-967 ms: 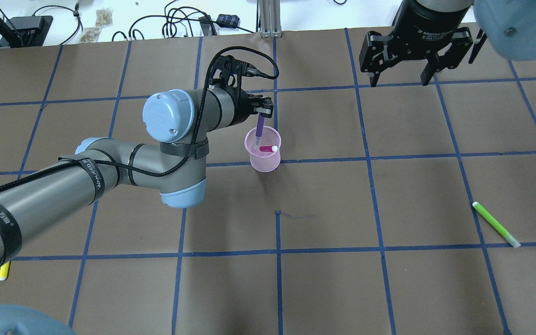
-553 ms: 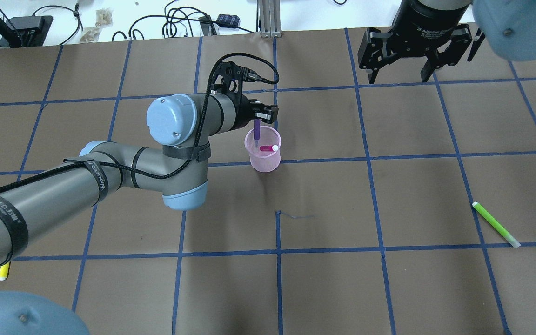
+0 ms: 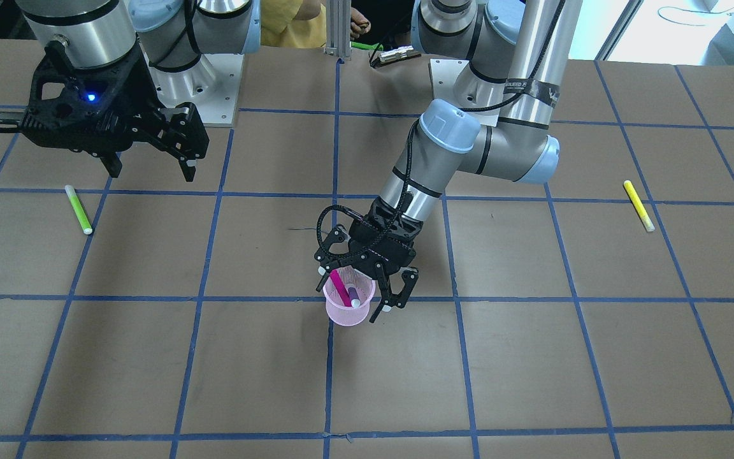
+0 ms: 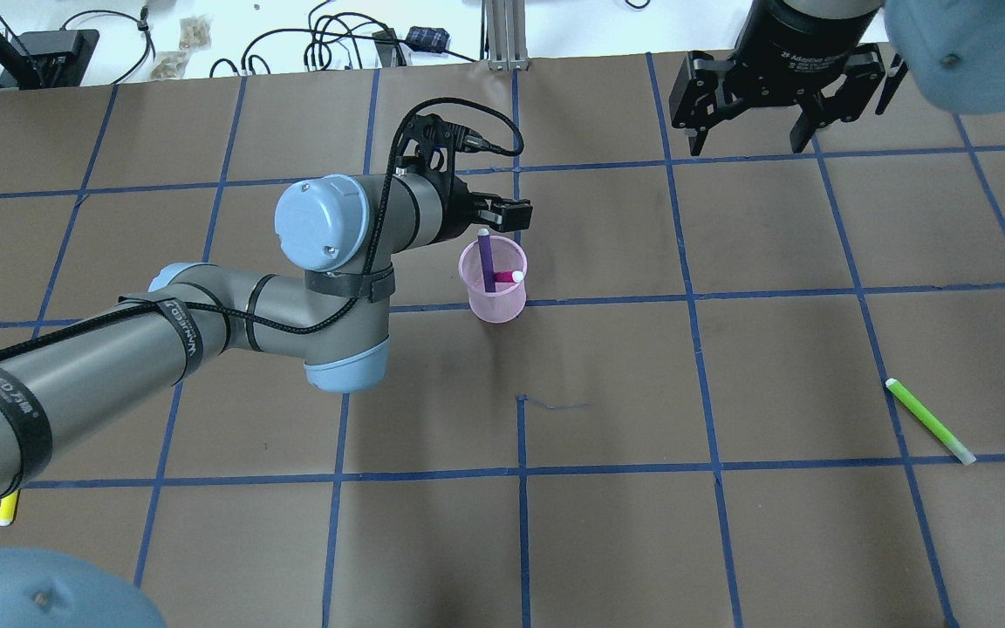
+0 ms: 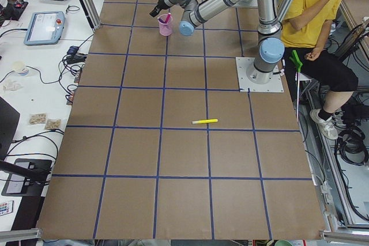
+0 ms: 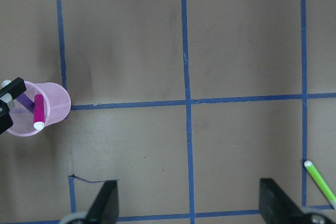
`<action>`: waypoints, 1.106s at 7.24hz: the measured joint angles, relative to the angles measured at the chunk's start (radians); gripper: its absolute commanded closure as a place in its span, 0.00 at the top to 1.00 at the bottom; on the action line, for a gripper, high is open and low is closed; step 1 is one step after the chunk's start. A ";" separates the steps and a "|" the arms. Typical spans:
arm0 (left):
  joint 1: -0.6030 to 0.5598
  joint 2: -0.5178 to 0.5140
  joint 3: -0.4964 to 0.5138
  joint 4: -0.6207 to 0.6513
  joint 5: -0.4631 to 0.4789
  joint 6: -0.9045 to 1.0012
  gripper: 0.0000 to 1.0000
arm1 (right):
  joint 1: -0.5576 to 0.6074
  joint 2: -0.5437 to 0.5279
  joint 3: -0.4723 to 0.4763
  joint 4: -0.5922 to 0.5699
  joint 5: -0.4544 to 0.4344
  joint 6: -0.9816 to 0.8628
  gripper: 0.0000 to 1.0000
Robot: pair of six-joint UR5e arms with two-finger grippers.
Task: Insert purple and pink pens into pink cup
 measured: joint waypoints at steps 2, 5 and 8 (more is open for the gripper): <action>0.008 0.049 0.026 -0.167 0.006 0.001 1.00 | 0.000 0.001 0.000 -0.001 0.000 -0.001 0.95; 0.047 0.146 0.257 -0.768 0.067 0.019 1.00 | 0.000 0.001 0.000 -0.001 -0.001 -0.001 0.96; 0.116 0.261 0.349 -1.187 0.284 0.127 1.00 | 0.000 0.001 0.000 -0.001 0.000 0.000 0.97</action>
